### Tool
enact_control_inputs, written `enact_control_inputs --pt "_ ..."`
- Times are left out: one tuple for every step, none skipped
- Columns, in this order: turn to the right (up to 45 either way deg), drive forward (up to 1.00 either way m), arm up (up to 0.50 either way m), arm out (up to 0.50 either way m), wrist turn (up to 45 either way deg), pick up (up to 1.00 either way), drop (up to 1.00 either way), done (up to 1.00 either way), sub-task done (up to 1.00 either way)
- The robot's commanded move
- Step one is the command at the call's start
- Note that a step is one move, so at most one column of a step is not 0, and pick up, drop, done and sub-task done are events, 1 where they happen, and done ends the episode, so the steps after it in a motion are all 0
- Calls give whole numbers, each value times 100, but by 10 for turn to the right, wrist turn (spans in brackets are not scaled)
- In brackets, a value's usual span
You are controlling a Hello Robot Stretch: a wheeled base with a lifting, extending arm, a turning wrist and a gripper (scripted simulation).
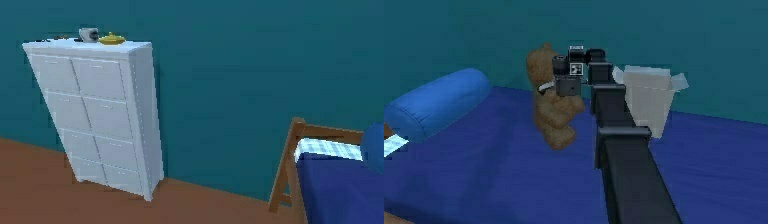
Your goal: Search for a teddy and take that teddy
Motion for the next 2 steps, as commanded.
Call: enact_control_inputs --pt "0 0 -28 0 0 0 0 0 0" --pt "0 0 0 0 0 100 0 0 0"
